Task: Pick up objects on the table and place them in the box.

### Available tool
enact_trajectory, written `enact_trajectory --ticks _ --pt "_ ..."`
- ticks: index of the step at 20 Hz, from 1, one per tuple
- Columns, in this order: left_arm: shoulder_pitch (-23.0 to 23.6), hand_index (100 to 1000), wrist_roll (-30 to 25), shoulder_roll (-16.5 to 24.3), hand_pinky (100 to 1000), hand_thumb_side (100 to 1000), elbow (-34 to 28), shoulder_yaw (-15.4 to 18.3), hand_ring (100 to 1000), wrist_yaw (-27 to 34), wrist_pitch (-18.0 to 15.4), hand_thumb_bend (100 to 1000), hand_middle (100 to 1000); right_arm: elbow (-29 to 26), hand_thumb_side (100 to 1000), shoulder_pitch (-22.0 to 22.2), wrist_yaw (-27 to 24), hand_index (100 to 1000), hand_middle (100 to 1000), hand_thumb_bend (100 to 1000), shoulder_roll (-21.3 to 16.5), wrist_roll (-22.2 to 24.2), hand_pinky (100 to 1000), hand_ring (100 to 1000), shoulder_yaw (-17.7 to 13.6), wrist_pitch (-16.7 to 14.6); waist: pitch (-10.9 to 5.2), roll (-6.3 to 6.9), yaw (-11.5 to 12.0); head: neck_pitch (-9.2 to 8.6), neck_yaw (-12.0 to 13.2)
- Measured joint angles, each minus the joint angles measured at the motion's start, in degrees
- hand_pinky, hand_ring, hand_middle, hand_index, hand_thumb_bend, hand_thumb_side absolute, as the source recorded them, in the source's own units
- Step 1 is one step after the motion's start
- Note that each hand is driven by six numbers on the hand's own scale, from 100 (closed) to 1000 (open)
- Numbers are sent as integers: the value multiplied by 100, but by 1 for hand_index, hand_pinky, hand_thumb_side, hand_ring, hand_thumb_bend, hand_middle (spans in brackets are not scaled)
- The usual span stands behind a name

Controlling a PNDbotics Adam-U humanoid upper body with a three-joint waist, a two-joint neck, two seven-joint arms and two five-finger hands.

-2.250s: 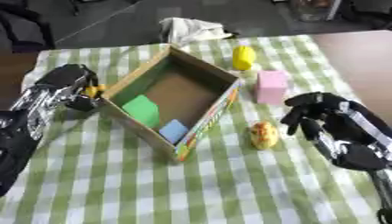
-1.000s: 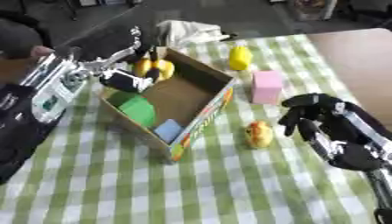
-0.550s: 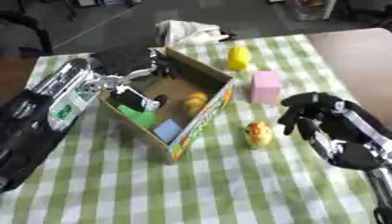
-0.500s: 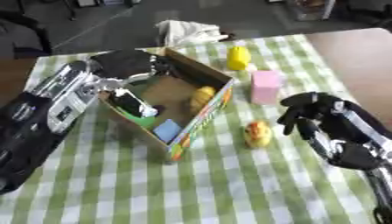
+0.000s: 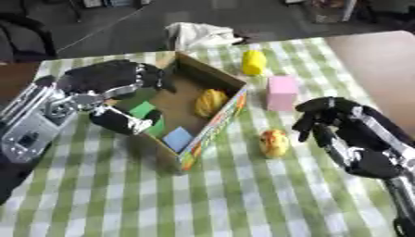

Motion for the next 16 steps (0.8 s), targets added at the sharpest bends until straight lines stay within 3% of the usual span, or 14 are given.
enact_trajectory --ticks 3,5,8,12,16 --pt "676 802 215 20 688 323 -628 333 649 958 203 100 634 1 446 2 71 793 523 100 -3 -51 658 498 -58 -16 2 -20 63 -26 -25" --pt "1066 796 351 -88 681 365 -799 506 640 1551 151 100 626 6 442 1 141 795 524 100 -18 -85 659 498 -104 -31 2 -32 121 -44 -36" --pt "1610 782 476 -415 667 452 -870 662 622 2175 -4 100 611 152 365 -75 293 816 540 100 -198 -129 668 510 -143 -75 -4 -74 205 -44 -53" --pt "2223 781 478 -1018 664 517 -874 746 618 2461 -38 100 608 757 225 -470 725 841 576 100 -778 -200 689 545 -95 -310 -93 -212 340 -36 -125" --pt "2465 778 349 -1561 660 561 -874 729 613 2384 166 100 603 1653 198 -940 1318 882 648 100 -1399 -202 726 621 152 -792 -126 -264 437 -10 -206"
